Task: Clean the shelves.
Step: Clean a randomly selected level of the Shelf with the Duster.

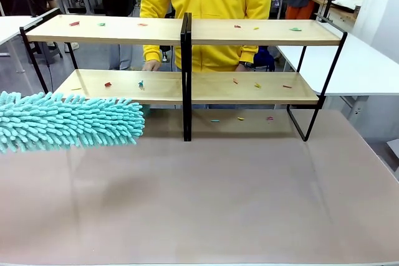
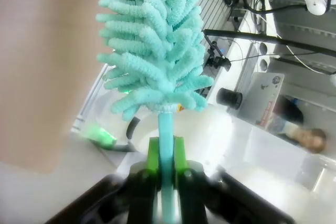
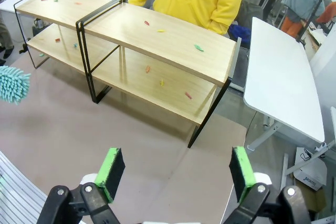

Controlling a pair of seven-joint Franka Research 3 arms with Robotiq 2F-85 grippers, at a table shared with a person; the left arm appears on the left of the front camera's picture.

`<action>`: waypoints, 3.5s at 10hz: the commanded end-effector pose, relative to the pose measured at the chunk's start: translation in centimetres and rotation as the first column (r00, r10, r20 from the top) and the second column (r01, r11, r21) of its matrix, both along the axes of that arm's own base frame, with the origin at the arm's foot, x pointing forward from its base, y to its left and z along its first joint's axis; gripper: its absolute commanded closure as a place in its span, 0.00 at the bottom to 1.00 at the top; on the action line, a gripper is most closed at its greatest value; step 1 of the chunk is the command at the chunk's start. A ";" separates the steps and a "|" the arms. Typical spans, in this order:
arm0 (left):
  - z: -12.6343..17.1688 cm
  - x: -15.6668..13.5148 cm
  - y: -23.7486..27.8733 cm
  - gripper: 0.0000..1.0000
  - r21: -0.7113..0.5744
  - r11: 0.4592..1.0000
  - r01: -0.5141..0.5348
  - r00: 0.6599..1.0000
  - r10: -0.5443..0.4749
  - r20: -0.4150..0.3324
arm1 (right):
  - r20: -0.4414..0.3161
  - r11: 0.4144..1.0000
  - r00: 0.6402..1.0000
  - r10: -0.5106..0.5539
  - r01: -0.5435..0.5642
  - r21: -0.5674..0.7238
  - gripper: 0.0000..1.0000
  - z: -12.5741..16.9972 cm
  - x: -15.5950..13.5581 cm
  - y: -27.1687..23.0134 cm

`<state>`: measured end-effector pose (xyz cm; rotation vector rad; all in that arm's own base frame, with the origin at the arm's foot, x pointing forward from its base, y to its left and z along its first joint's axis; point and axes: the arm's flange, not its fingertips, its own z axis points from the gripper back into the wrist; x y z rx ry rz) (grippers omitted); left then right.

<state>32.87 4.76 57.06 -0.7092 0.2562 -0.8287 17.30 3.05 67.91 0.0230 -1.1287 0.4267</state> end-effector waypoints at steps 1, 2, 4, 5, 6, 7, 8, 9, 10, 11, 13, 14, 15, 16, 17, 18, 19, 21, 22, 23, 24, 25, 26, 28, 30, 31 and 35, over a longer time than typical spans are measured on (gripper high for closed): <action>5.7 -0.6 4.1 0.88 -0.240 0.943 -0.233 0.956 0.267 0.121 | 0.000 1.000 1.000 0.005 -0.005 0.007 0.00 0.1 0.0 -0.1; 5.8 -1.3 4.0 0.88 -0.239 0.942 -0.235 0.955 0.270 0.125 | 0.000 1.000 1.000 0.005 -0.005 0.007 0.00 0.1 0.0 -0.1; 6.9 -1.5 4.3 0.88 -0.270 0.938 -0.219 0.956 0.261 0.133 | 0.000 1.000 1.000 0.005 -0.005 0.007 0.00 0.1 0.0 -0.1; 8.1 -1.5 4.5 0.88 -0.302 0.924 -0.233 0.948 0.285 0.139 | 0.000 1.000 1.000 0.005 -0.005 0.007 0.00 0.1 0.0 -0.1; 8.8 -1.2 4.2 0.88 -0.331 0.898 -0.288 0.933 0.342 0.116 | 0.000 1.000 1.000 0.005 -0.005 0.007 0.00 0.1 0.0 -0.1; 10.3 -0.5 3.0 0.88 -0.304 0.874 -0.380 0.919 0.394 -0.014 | 0.000 1.000 1.000 0.005 -0.005 0.007 0.00 0.1 0.0 -0.1; 12.7 0.3 0.5 0.88 -0.392 0.706 -0.590 0.792 0.600 -0.111 | 0.000 1.000 1.000 0.005 -0.005 0.007 0.00 0.1 0.0 -0.1; 14.3 0.6 -1.7 0.88 -0.367 0.710 -0.602 0.787 0.605 -0.121 | 0.000 1.000 1.000 0.005 -0.005 0.007 0.00 0.1 0.0 -0.1; 15.6 1.2 -4.7 0.88 -0.304 0.750 -0.588 0.805 0.581 -0.123 | 0.000 1.000 1.000 0.005 -0.005 0.007 0.00 0.1 0.0 -0.1; 16.6 2.1 -8.0 0.88 -0.262 0.745 -0.613 0.787 0.605 -0.122 | 0.000 1.000 1.000 0.005 -0.005 0.007 0.00 0.1 0.0 -0.1; 15.6 1.5 -5.5 0.88 -0.302 0.741 -0.600 0.797 0.587 -0.144 | 0.000 1.000 1.000 0.005 -0.005 0.007 0.00 0.1 0.0 -0.1; 15.6 1.5 -5.5 0.88 -0.302 0.741 -0.600 0.797 0.587 -0.144 | 0.000 1.000 1.000 0.005 -0.005 0.007 0.00 0.1 0.0 -0.1; 15.6 1.5 -5.5 0.88 -0.302 0.741 -0.600 0.797 0.587 -0.144 | 0.000 1.000 1.000 0.005 -0.005 0.007 0.00 0.1 0.0 -0.1; 16.2 2.1 -8.2 0.88 -0.269 0.742 -0.614 0.787 0.603 -0.135 | 0.000 1.000 1.000 0.005 -0.005 0.007 0.00 0.1 0.0 -0.1; 16.0 2.1 -10.9 0.88 -0.281 0.717 -0.637 0.747 0.664 0.000 | 0.000 1.000 1.000 0.005 -0.005 0.007 0.00 0.1 0.0 -0.1; 16.4 2.7 -13.3 0.88 -0.274 0.706 -0.653 0.713 0.695 0.093 | 0.000 1.000 1.000 0.005 -0.005 0.007 0.00 0.1 0.0 -0.1; 16.1 2.8 -15.3 0.88 -0.238 0.708 -0.665 0.696 0.703 0.146 | 0.000 1.000 1.000 0.005 -0.005 0.007 0.00 0.1 0.0 -0.1; 14.7 4.3 -18.4 0.88 -0.151 0.670 -0.727 0.628 0.738 0.247 | 0.000 1.000 1.000 0.005 -0.005 0.007 0.00 0.1 0.0 -0.1; 13.8 5.0 -19.3 0.88 -0.097 0.660 -0.745 0.616 0.736 0.283 | 0.000 1.000 1.000 0.005 -0.005 0.007 0.00 0.1 0.0 -0.1; 12.7 5.3 -20.1 0.88 -0.055 0.636 -0.769 0.592 0.743 0.313 | 0.000 1.000 1.000 0.005 -0.005 0.007 0.00 0.1 0.0 -0.1; 11.6 5.4 -20.6 0.88 -0.028 0.623 -0.782 0.579 0.742 0.339 | 0.000 1.000 1.000 0.005 -0.005 0.007 0.00 0.1 0.0 -0.1; 10.8 5.9 -20.8 0.88 -0.016 0.607 -0.794 0.559 0.741 0.373 | 0.000 1.000 1.000 0.005 -0.005 0.007 0.00 0.1 0.0 -0.1; 10.7 6.2 -20.8 0.88 -0.021 0.600 -0.800 0.546 0.741 0.390 | 0.000 1.000 1.000 0.005 -0.005 0.007 0.00 0.1 0.0 -0.1; 10.5 6.3 -19.8 0.88 0.013 0.570 -0.822 0.531 0.758 0.379 | 0.000 1.000 1.000 0.005 -0.005 0.007 0.00 0.1 0.0 -0.1; 10.2 6.1 -17.8 0.88 0.123 0.479 -0.869 0.487 0.784 0.384 | 0.000 1.000 1.000 0.005 -0.005 0.007 0.00 0.1 0.0 -0.1; 10.1 6.0 -17.1 0.88 0.143 0.403 -0.904 0.424 0.805 0.414 | 0.000 1.000 1.000 0.005 -0.005 0.007 0.00 0.1 0.0 -0.1; 11.7 5.1 -13.0 0.88 0.181 0.084 -0.980 0.163 0.859 0.486 | 0.000 1.000 1.000 0.005 -0.005 0.007 0.00 0.1 0.0 -0.1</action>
